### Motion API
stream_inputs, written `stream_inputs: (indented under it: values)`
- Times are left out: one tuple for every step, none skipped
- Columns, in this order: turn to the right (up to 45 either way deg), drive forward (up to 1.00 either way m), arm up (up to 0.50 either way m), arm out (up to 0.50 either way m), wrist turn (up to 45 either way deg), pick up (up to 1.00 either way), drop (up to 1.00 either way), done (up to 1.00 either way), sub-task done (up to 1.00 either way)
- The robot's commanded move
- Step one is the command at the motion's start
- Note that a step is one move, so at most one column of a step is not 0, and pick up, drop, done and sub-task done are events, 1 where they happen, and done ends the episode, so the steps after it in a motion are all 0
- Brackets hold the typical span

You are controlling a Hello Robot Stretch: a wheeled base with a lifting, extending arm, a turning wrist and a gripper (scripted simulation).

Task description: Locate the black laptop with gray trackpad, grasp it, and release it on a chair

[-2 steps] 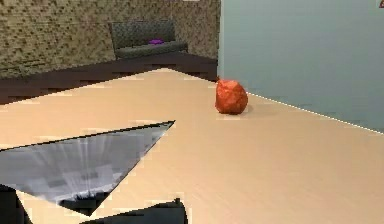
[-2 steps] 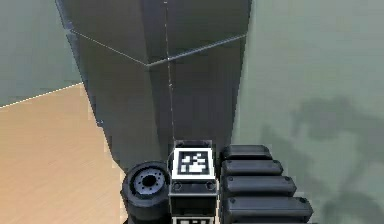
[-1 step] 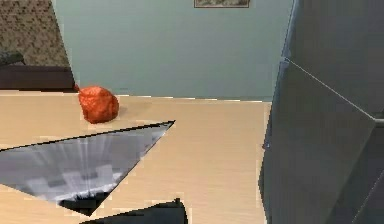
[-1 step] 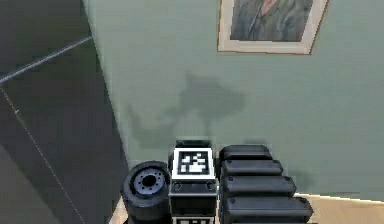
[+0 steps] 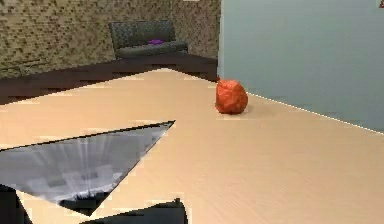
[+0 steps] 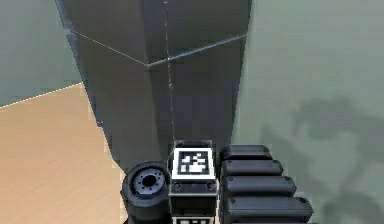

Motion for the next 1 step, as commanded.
stream_inputs:
  values:
    - [42.0, 0.0, 0.0, 0.0, 0.0, 0.0, 0.0, 0.0, 0.0]
